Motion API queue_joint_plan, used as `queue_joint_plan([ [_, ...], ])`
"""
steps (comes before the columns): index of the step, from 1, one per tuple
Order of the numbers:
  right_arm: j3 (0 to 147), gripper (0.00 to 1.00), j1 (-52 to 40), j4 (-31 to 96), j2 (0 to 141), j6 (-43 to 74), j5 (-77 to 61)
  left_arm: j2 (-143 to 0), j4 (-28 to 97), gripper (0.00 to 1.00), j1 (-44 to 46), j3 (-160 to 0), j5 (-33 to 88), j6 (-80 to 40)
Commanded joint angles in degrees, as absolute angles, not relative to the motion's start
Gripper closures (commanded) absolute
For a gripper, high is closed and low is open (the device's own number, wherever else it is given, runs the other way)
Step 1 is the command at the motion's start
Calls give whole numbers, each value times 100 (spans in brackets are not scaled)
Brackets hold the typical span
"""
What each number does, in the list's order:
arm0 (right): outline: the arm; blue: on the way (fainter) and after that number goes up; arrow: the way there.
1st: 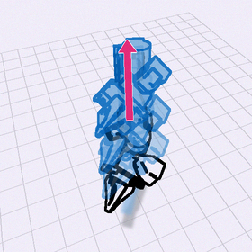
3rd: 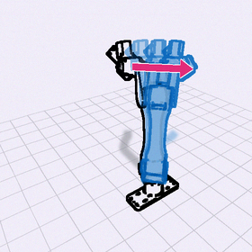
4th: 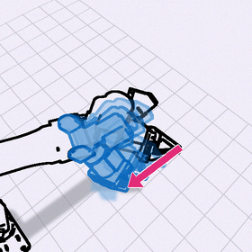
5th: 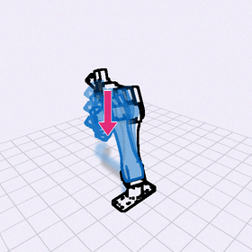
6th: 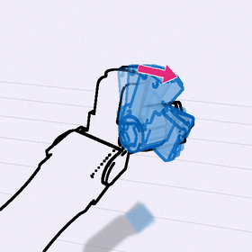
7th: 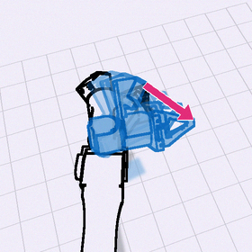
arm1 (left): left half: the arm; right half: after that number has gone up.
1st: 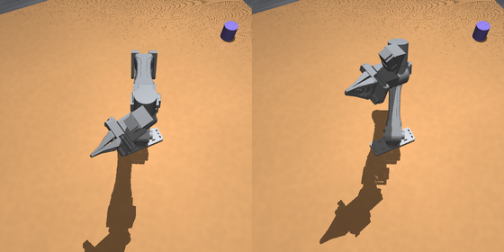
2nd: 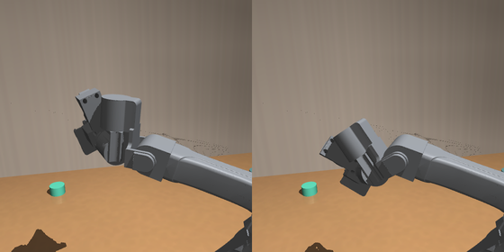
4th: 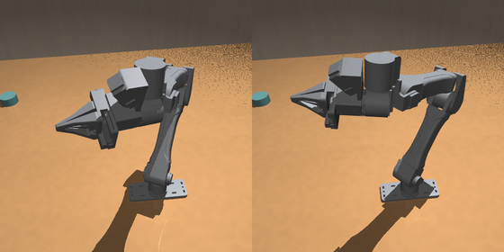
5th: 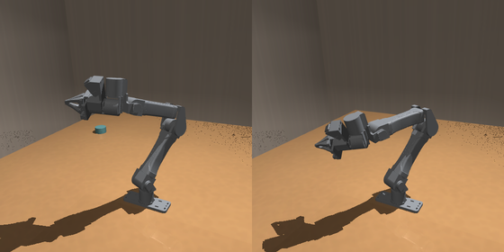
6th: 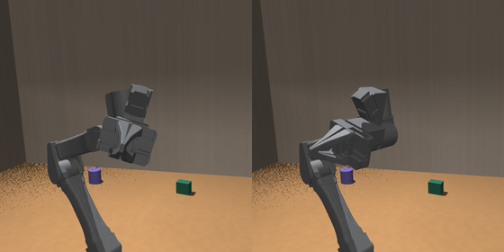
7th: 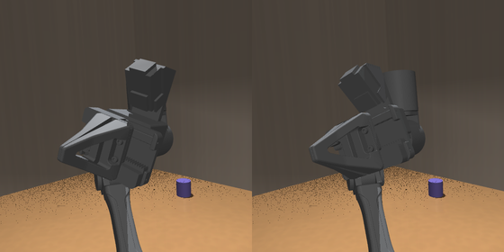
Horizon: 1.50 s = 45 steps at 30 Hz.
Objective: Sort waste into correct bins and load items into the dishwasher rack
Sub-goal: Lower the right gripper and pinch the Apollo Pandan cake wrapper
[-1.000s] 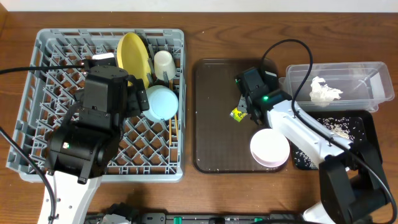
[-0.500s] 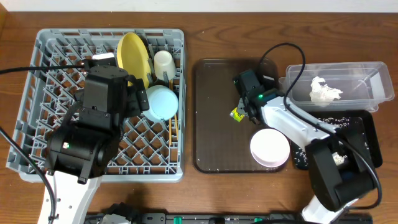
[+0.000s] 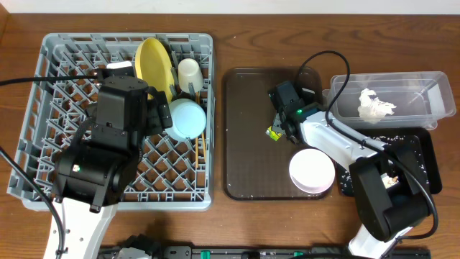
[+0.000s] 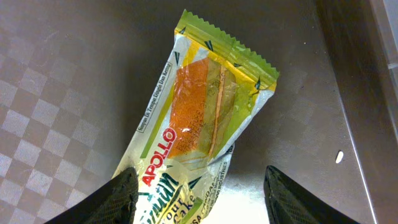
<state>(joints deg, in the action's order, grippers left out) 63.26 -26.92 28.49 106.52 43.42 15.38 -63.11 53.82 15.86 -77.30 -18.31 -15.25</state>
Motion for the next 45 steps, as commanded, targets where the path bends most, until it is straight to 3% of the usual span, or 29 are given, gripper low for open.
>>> queue_joint_plan([
  [1, 6355, 31, -2707, 2768, 10757, 4324, 1601, -6322, 5395, 6, 1570, -7747, -1846, -1577],
  [11, 6353, 22, -2722, 2611, 10794, 4630, 1597, -6322, 5395, 6, 1570, -7747, -1846, -1577],
  [15, 6353, 13, -2731, 2609, 10794, 4670, 1450, -6324, 5395, 6, 1570, -7747, -1846, -1577],
  [24, 6353, 11, -2742, 2394, 10794, 4672, 1304, -6322, 5395, 6, 1570, -7747, -1846, -1577],
  [45, 6287, 25, -2853, 2405, 10825, 4665, 1306, -6322, 5395, 6, 1570, -7747, -1846, -1577],
])
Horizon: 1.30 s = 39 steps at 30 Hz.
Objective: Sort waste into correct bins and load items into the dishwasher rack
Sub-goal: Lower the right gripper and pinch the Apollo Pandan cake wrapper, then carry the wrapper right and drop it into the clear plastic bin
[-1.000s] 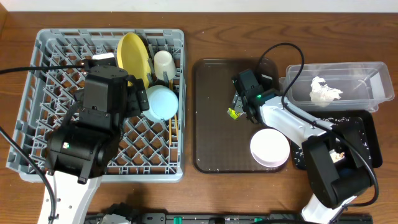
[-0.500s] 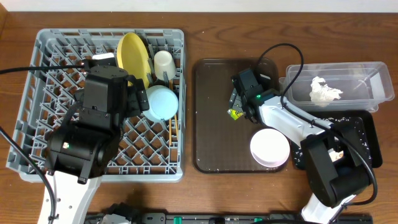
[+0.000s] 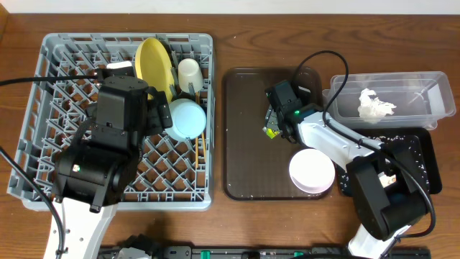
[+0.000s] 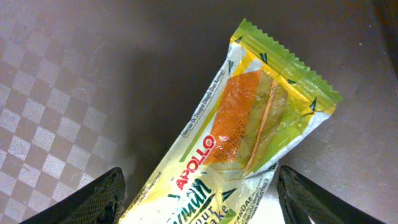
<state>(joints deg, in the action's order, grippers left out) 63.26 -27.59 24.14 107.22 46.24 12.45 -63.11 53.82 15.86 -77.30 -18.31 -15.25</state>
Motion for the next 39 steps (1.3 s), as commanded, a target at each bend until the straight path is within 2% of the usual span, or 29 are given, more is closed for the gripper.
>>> queue_joint_plan([
  [1, 6287, 27, -2856, 2408, 10849, 4665, 1306, -6324, 5395, 6, 1570, -7747, -1846, -1577],
  [6, 6285, 33, -2919, 2445, 10980, 4668, 1304, -6322, 5395, 6, 1570, -7747, -1846, -1577],
  [10, 6285, 43, -2932, 2451, 10997, 4665, 1304, -6322, 5395, 6, 1570, -7747, -1846, -1577],
  [13, 6285, 57, -2932, 2510, 10997, 4663, 1304, -6322, 5395, 6, 1570, -7745, -1846, -1577],
  [17, 6285, 69, -2932, 2646, 10997, 4665, 1302, -6324, 5395, 6, 1570, -7747, -1846, -1577],
  [21, 6287, 78, -2932, 2659, 10986, 4665, 1299, -6322, 5395, 6, 1570, -7747, -1846, -1577],
  [25, 6300, 99, -2928, 2628, 10770, 4663, 1302, -6322, 5395, 6, 1570, -7747, -1846, -1577],
  [33, 6324, 99, -2856, 2493, 9730, 4303, 1435, -6322, 5395, 6, 1570, -7747, -1846, -1577],
  [39, 6324, 99, -2567, 2569, 8844, 4016, 2322, -6322, 5395, 6, 1570, -7747, -1844, -1577],
])
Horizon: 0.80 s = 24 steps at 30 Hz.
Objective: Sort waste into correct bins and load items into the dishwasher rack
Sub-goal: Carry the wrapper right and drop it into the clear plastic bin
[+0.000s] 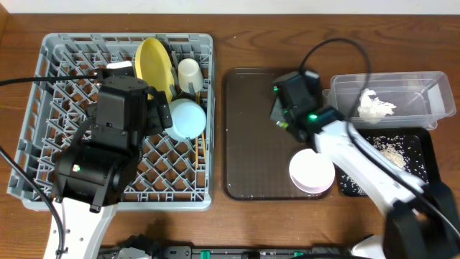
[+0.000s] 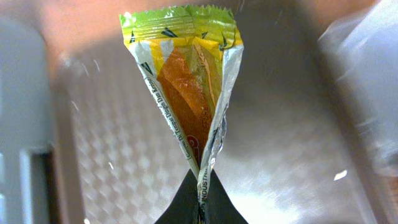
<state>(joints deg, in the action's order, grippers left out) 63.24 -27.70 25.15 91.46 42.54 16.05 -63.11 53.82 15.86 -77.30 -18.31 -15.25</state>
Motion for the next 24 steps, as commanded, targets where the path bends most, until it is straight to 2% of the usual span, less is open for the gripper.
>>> queue_joint_plan([
  [1, 6324, 99, -2477, 2630, 8748, 4018, 2565, -6322, 5395, 6, 1570, -7747, -1846, -1577],
  [9, 6322, 99, -1431, 2917, 8606, 4077, 3107, -6322, 5395, 6, 1570, -7747, -1846, -1577],
  [15, 6320, 99, -569, 3096, 8617, 4912, 2952, -6322, 5395, 6, 1570, -7747, -1846, -1577],
  [20, 6320, 99, -119, 3103, 8639, 5393, 2751, -6324, 5395, 6, 1570, -7747, -1846, -1577],
  [24, 6320, 94, 45, 3030, 8637, 5441, 2757, -6322, 5395, 6, 1570, -7747, -1846, -1577],
])
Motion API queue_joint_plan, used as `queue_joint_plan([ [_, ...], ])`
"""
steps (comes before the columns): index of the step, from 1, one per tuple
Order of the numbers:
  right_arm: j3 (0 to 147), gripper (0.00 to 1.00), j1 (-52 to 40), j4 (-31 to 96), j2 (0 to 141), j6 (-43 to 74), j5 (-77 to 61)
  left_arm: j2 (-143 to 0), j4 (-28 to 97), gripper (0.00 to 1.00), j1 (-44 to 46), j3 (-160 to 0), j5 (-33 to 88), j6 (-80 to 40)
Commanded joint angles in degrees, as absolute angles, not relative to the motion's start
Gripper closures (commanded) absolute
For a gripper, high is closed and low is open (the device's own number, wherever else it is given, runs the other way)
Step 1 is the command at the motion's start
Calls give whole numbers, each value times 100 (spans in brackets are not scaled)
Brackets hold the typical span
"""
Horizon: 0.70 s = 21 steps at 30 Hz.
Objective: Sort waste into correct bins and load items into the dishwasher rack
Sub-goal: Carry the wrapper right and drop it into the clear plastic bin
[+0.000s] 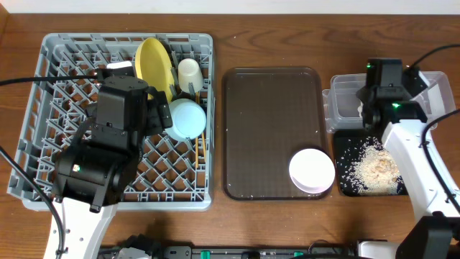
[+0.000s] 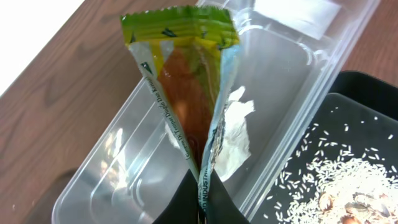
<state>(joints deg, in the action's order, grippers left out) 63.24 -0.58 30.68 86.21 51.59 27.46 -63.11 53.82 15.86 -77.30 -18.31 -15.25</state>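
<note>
My right gripper [image 2: 201, 208] is shut on a yellow-green snack wrapper [image 2: 186, 81] and holds it above the clear plastic bin [image 2: 112, 168], which has a crumpled white tissue [image 2: 236, 140] in it. From overhead the right gripper [image 1: 374, 108] sits over the clear bin [image 1: 341, 101], hiding the wrapper. The grey dishwasher rack [image 1: 50, 86] holds a yellow plate [image 1: 154, 61], a cream cup [image 1: 189, 72] and a pale blue bowl [image 1: 188, 119]. My left arm [image 1: 108, 144] rests over the rack; its fingers are hidden.
A brown tray [image 1: 266, 122] carries a white bowl [image 1: 312, 171] at its front right. A black bin [image 1: 374, 169] with scattered rice and food scraps lies in front of the clear bin. Wooden chopsticks [image 1: 199, 147] lie in the rack.
My right gripper, still shut on the wrapper, has gone from above the tray's far right part to above the clear plastic bin. The left arm has not moved.
My right gripper stood open over the wrapper lying on the brown tray, then was still open and closer around it. Then it was shut on the wrapper and held it above the tray. Now the wrapper hangs over the clear bin.
</note>
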Motion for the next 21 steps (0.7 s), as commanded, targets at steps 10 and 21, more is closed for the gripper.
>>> queue_joint_plan([
  [10, 6320, 93, 121, 2679, 8639, 5441, 2762, -6324, 5395, 6, 1570, -7747, -1846, -1577],
  [21, 6320, 90, 121, 2300, 8836, 5642, 2762, -6322, 5395, 6, 1570, -7747, -1846, -1577],
])
